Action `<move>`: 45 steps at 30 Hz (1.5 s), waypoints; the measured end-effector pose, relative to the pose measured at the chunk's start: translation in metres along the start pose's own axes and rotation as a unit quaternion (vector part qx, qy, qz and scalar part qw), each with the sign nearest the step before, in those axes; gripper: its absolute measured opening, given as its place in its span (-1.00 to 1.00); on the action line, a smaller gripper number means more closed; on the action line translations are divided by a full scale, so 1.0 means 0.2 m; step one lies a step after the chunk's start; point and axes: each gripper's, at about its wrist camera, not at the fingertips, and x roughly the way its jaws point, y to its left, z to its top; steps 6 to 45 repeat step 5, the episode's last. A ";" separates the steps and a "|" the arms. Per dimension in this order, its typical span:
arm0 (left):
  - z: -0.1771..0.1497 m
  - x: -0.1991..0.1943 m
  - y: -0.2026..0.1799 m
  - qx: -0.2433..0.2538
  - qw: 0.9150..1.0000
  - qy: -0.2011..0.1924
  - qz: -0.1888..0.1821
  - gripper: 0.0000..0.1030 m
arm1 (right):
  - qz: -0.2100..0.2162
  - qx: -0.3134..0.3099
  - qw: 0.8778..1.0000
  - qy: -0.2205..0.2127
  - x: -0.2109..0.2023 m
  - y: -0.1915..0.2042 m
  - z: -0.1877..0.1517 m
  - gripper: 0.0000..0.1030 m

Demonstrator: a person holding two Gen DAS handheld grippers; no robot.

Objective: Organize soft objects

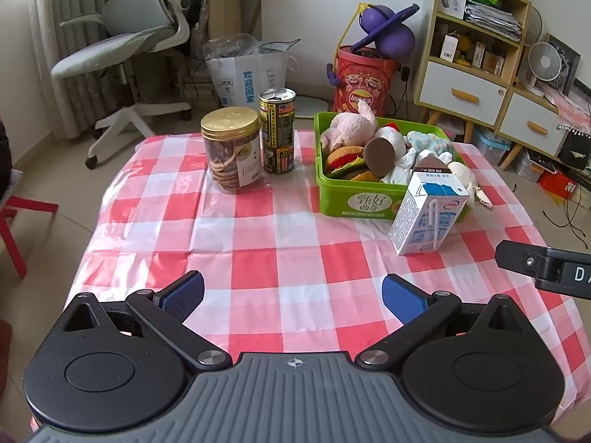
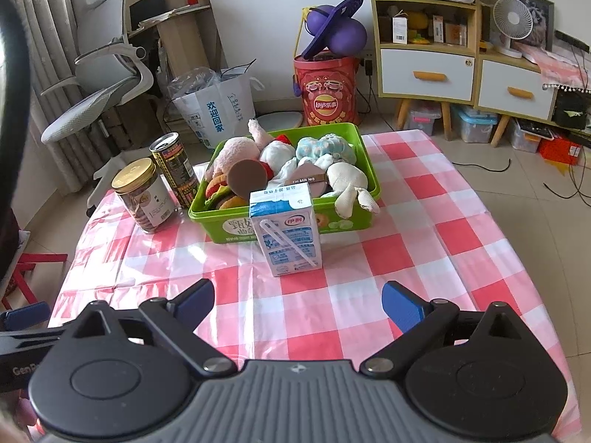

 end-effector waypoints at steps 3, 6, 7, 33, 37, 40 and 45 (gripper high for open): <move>0.00 0.01 -0.01 0.002 1.000 0.002 0.003 0.90 | -0.001 0.001 1.000 0.001 0.00 0.00 0.00 0.43; 0.00 0.01 -0.02 0.004 1.000 0.001 0.004 0.90 | 0.000 0.003 1.000 0.002 0.01 -0.02 0.00 0.43; 0.00 0.01 -0.02 0.004 1.000 0.001 0.004 0.90 | 0.000 0.003 1.000 0.002 0.01 -0.02 0.00 0.43; 0.00 0.01 -0.02 0.004 1.000 0.001 0.004 0.90 | 0.000 0.003 1.000 0.002 0.01 -0.02 0.00 0.43; 0.00 0.01 -0.02 0.004 1.000 0.001 0.004 0.90 | 0.000 0.003 1.000 0.002 0.01 -0.02 0.00 0.43; 0.00 0.01 -0.02 0.004 1.000 0.001 0.004 0.90 | 0.000 0.003 1.000 0.002 0.01 -0.02 0.00 0.43; 0.00 0.01 -0.02 0.004 1.000 0.001 0.004 0.90 | 0.000 0.003 1.000 0.002 0.01 -0.02 0.00 0.43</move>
